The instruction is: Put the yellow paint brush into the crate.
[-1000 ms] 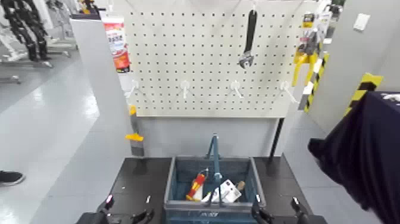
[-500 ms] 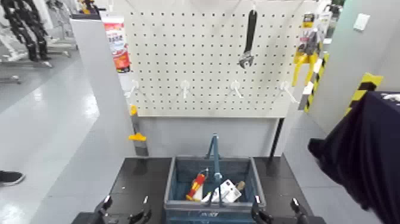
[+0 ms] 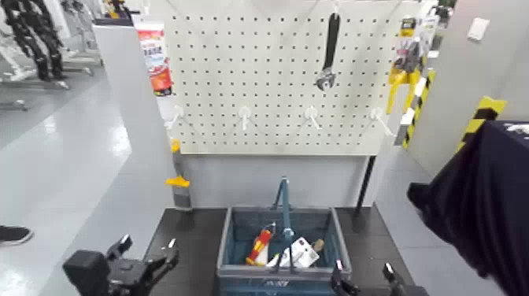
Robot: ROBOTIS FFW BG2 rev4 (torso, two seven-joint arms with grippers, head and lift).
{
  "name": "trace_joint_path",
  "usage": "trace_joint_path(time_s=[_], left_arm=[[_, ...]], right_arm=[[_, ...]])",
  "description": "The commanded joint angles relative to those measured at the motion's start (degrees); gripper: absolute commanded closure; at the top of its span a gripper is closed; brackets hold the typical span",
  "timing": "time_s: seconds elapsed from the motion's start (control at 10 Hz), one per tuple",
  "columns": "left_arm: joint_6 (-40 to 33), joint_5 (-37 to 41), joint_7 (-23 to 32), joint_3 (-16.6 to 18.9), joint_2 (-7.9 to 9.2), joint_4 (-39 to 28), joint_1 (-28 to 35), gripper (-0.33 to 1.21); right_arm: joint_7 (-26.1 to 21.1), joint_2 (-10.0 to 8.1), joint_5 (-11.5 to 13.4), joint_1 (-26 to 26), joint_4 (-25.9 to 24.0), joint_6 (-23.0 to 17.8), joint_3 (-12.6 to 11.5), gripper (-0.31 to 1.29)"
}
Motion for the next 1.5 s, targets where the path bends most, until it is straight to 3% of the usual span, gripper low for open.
trace_joint_path(time_s=[0.1, 0.4, 0.8, 1.5], left_arm=[[4.9, -0.6, -4.4, 2.8, 1.98, 0.4, -4.2, 0.10], [10.7, -0.6, -10.1, 2.8, 6.72, 2.0, -10.5, 0.10], [11.4, 0.0, -12.8, 1.9, 9.27, 6.4, -16.0, 0.10], [11.2, 3.1, -17.5, -5.1, 14.37, 17.2, -26.8, 0.10]], right_arm=[[0.0, 0.00, 0.0, -0.1, 0.0, 0.1, 0.1, 0.15], [0.0, -0.09, -0.3, -0.3, 0.2, 0.1, 0.4, 0.15], [0.0, -0.09, -0.4, -0.4, 0.3, 0.0, 0.4, 0.15], [0.1, -0.09, -0.5, -0.8, 0.6, 0.0, 0.7, 0.15]])
